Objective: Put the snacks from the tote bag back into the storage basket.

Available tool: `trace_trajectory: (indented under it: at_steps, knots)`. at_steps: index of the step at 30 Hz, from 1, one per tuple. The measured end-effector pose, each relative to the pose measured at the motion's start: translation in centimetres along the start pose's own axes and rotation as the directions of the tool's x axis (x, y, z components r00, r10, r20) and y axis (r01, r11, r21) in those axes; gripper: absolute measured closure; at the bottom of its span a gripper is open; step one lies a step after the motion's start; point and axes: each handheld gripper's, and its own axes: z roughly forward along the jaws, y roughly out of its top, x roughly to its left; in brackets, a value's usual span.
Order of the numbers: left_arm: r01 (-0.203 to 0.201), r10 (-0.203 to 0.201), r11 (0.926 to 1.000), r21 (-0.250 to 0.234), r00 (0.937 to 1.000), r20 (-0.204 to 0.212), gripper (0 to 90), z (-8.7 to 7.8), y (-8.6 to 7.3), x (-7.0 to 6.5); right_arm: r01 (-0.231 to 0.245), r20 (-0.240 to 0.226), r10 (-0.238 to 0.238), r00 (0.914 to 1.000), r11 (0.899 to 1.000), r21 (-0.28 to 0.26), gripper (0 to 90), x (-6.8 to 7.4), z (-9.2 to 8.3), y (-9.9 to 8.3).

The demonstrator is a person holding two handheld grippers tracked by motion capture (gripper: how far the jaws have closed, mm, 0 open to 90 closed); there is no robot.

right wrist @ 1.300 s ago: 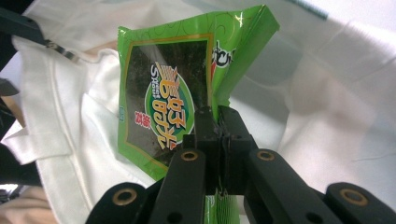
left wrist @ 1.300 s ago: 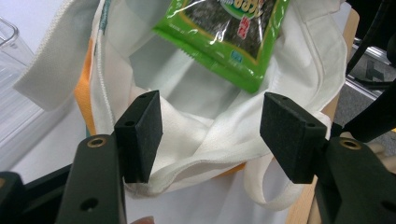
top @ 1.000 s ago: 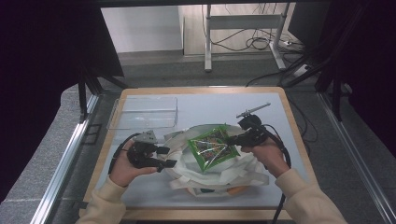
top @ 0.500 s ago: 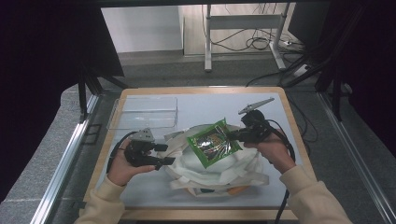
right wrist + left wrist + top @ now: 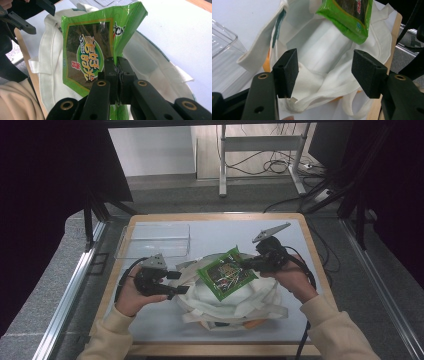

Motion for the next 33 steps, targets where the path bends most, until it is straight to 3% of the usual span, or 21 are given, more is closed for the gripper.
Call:
trace_trajectory:
  at_steps: [11, 16, 33]
  knots:
    - [-0.006, 0.006, 1.0000, -0.007, 0.9999, -0.014, 38.1, 0.2, 0.7, -0.1, 0.040, 0.002, -0.040, 0.9992, 0.999, -0.004, 87.1, 0.1, -0.4, 0.1]
    - [-0.027, 0.027, 0.9996, -0.003, 0.9995, -0.016, 37.7, 0.4, 1.2, -0.1, 0.067, 0.000, -0.067, 0.9978, 0.998, -0.001, 87.0, 0.4, -0.3, 0.4]
    - [-0.058, 0.058, 0.9981, 0.017, 0.9982, 0.015, 37.1, 2.3, 3.7, 0.2, 0.117, -0.015, -0.117, 0.9930, 0.993, 0.005, 87.0, 0.7, 0.6, 1.0]
